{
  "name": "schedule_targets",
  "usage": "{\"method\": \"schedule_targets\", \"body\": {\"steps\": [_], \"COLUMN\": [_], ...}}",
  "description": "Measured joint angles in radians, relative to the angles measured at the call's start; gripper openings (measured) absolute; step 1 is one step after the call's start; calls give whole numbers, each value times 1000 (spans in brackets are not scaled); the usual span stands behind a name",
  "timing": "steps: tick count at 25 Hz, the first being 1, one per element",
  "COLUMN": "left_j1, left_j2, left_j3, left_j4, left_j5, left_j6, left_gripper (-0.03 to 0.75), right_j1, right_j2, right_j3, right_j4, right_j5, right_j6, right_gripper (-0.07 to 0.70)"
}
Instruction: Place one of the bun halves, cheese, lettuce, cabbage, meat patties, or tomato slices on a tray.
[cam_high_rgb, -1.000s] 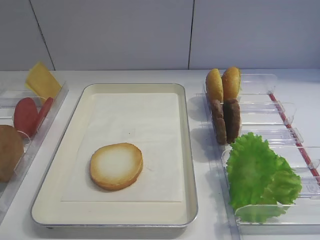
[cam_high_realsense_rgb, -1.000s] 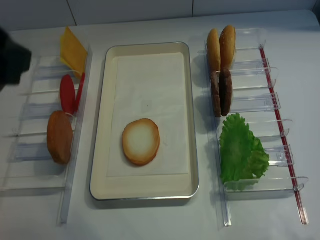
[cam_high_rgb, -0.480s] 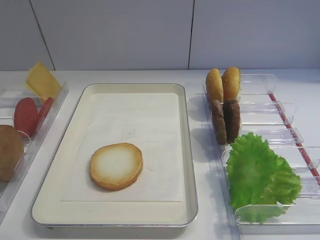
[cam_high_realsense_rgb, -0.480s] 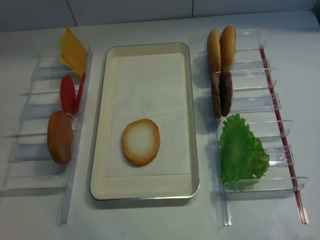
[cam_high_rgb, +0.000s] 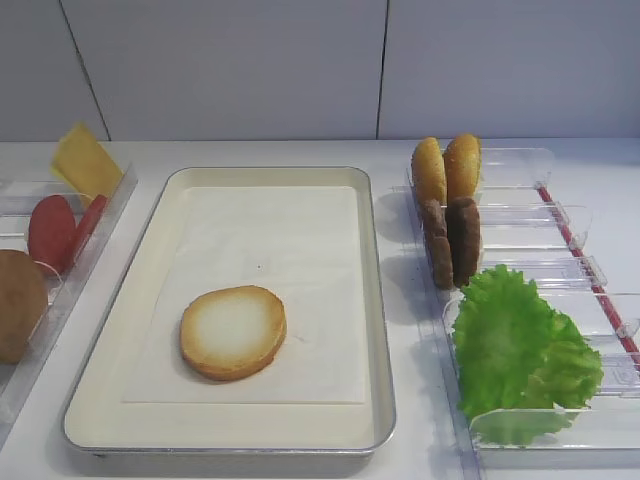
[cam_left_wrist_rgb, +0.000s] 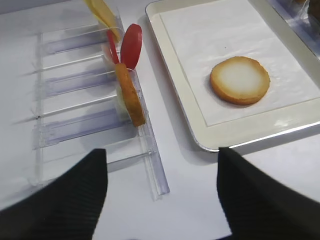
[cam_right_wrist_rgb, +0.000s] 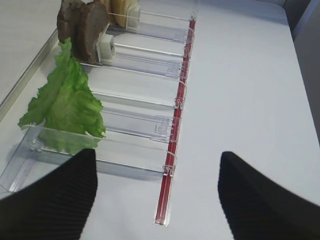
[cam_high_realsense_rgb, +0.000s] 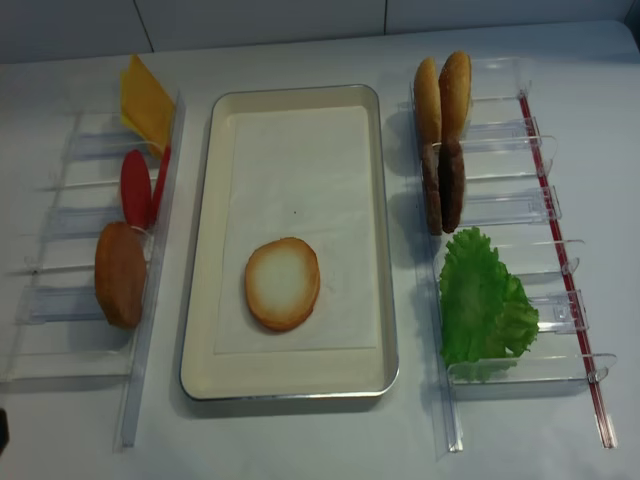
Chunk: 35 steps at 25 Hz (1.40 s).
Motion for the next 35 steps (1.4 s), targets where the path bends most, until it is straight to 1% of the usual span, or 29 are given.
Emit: {"method": "schedule_targets", "body": {"steps": [6, 12, 14, 17, 18, 20, 24, 29, 35], "left_j1": [0, 0, 0, 0, 0, 0, 0, 0, 0], "left_j2": [-113, -202, -205, -206, -206, -208, -208, -208, -208], "left_j3": [137, 241, 250, 254, 258, 279, 287, 287, 287], "left_j4": [-2, -2, -2, 4, 5, 8, 24, 30, 32], "left_j5": [0, -5, -11, -23, -33, -69, -91, -94, -94], "left_j6": [0, 0, 2, 63, 84, 106, 105, 105, 50], "left_gripper": [456, 457, 456, 457, 457, 456, 457, 456, 456], "right_j1": [0, 0, 0, 0, 0, 0, 0, 0, 0], "right_j2": [0, 0, 0, 0, 0, 0, 0, 0, 0], "right_j3": [0, 0, 0, 0, 0, 0, 0, 0, 0], "right_j4": [0, 0, 0, 0, 0, 0, 0, 0, 0], "right_j5": [0, 0, 0, 0, 0, 0, 0, 0, 0], "right_j6": [0, 0, 0, 0, 0, 0, 0, 0, 0], "right_gripper": [519, 519, 519, 519, 519, 519, 519, 519, 519]}}
